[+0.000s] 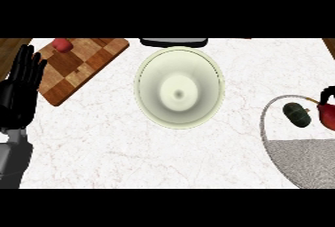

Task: Pick the pear from the placemat and place it in the bowl

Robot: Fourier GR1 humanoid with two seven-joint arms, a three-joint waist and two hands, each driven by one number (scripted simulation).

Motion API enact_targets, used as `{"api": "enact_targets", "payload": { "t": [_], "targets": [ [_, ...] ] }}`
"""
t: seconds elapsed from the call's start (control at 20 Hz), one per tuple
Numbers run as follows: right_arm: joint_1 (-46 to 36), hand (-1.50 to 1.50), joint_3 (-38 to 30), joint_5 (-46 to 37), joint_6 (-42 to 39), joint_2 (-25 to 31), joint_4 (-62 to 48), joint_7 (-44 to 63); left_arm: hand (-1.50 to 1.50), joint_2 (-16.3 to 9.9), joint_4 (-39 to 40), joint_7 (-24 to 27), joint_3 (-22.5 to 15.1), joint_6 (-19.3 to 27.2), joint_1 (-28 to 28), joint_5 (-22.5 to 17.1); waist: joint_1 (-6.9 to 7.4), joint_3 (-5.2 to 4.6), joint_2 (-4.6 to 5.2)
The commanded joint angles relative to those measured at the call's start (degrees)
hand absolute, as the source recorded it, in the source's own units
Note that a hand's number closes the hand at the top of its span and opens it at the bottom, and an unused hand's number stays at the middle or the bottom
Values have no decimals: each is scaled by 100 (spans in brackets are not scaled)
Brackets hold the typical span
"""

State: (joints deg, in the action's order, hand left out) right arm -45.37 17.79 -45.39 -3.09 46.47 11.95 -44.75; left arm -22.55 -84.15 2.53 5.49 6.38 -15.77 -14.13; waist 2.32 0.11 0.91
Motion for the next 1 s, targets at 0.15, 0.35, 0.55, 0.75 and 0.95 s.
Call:
{"api": "enact_targets", "payload": {
  "t": [0.15, 0.35, 0.55, 0.75, 0.95],
  "targets": [
    [-810, 150, -370, 97, 340, 260, -299, 402, 0, -67, 277, 244, 151, -166, 64, 35, -12, 2, 4],
    [-937, 150, -709, 335, 707, 454, -311, 444, 0, 49, 385, 244, 147, -79, -113, 71, -89, 0, -7],
    [-1171, 150, -926, 584, -105, 688, 50, -239, 0, -60, -4, -68, 228, -122, 96, -15, -169, -9, -89],
    [-1659, 150, -1213, 880, -505, 777, 405, -358, 0, -76, 12, -122, 253, -140, 84, -7, -176, -12, -90],
    [-1814, 150, -1527, 1338, -1335, 706, 857, -317, 0, -62, -151, -260, 288, -76, 161, -11, -285, -20, -163]
  ]
}}
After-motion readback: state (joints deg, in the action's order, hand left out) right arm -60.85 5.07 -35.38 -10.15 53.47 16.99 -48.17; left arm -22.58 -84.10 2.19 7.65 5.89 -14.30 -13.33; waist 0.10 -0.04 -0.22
